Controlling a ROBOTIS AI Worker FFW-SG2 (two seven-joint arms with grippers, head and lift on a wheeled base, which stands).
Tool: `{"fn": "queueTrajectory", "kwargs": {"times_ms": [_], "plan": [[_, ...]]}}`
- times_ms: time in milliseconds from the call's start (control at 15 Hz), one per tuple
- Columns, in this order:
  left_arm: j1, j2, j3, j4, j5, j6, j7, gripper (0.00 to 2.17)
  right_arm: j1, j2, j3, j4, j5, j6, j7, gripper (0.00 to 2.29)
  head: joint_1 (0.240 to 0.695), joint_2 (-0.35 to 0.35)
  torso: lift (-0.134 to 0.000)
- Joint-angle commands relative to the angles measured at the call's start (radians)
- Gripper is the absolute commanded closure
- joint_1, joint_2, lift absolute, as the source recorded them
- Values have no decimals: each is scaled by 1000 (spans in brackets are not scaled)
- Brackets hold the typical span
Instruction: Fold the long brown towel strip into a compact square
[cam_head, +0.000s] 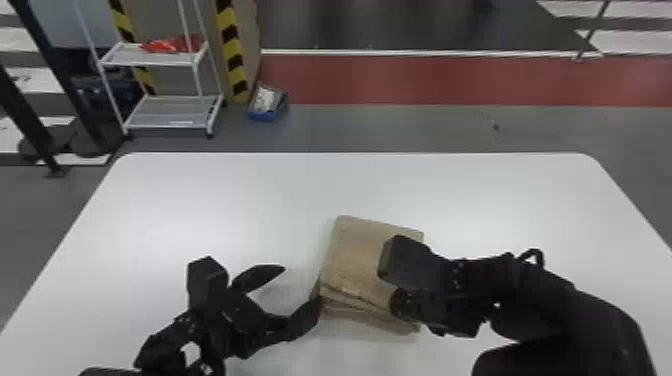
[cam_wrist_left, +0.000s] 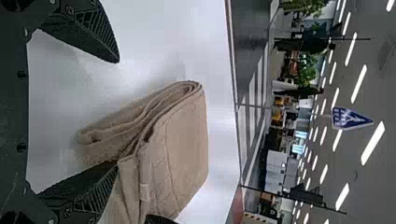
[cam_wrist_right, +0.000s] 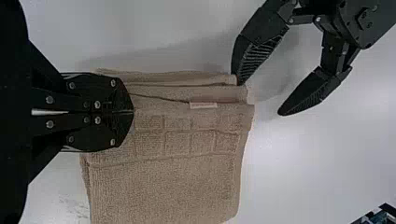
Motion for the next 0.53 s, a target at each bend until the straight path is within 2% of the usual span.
{"fn": "queueTrajectory", "kwargs": {"times_ms": [0,267,467], "plan": [[-12,-1,12,1,23,-2,23,134,-2,-1,-9,0,4,-8,6,1686,695,14,-125],[-17,-3,36,-9,77,-2,115,130,-37,-1,-37,46,26,-33,6,1686,695,30,-125],[-12,-3,53,-10,83,-2,126,134,-71,-2,-64,84,41,-51,6,1686,695,33,-125]]}}
